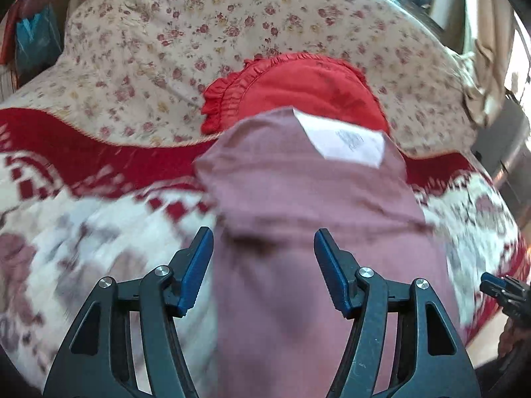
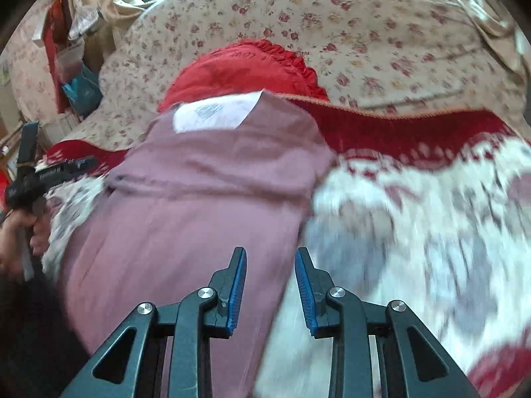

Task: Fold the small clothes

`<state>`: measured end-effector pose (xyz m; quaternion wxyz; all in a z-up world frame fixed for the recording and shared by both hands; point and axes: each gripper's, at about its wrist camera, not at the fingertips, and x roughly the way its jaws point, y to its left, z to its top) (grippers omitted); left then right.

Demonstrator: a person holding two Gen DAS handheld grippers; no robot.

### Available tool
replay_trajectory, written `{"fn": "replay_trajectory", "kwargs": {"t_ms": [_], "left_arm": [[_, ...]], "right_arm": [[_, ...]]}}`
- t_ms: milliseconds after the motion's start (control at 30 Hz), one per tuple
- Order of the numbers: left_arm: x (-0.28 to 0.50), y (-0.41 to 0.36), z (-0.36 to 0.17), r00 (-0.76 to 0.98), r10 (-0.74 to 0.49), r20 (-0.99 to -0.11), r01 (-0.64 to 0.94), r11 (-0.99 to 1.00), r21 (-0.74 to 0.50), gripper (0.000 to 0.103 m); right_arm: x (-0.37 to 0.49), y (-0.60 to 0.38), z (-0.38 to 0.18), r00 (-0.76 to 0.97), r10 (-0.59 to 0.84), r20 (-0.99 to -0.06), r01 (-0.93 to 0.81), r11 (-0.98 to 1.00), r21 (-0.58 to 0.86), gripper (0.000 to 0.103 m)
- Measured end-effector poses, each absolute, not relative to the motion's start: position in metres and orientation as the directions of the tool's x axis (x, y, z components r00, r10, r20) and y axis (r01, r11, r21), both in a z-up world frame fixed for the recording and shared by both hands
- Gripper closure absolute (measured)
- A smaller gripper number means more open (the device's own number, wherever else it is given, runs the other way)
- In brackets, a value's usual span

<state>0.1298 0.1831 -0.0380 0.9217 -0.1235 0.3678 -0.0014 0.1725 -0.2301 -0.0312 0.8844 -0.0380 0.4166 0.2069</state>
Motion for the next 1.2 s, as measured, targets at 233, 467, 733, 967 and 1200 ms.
{"fn": "replay_trajectory", "kwargs": {"t_ms": [233,467,733,967,1200], "left_arm": [[0.054,0.184,-0.05,0.693,-0.183,-0.698,-0.056,0.951,-0.304,0.04],[0.045,0.199,-0.05,0.723,-0.17,-0.67,-0.104,0.931,-0.349,0.04],[0.044,0.199,-0.069,0.68,-0.185,-0.709,-0.134,0.92,-0.369,0.04],[0.024,0.197,-0.059,0.608,-0.152,-0.78,-0.072,0.967,-0.244,0.04],[0.0,0.202,-0.096,0.388,-0.245,-0.888,-0.027,0.961,-0.277,0.04]], "right_arm": [[0.057,-0.244,-0.082,0.442,0.351,-0.825,-0.373,0.909,0.187,0.074],[0.052,-0.24,-0.118,0.374,0.218,-0.901,-0.363,0.929,0.074,0.074],[0.06,-0.245,-0.124,0.34,0.223,-0.914,-0.342,0.934,0.101,0.074],[0.058,-0.237,-0.113,0.295,0.314,-0.903,-0.4,0.898,0.182,0.097],[0.07,-0.254,-0.095,0.348,0.446,-0.825,-0.344,0.879,0.33,0.098]]}}
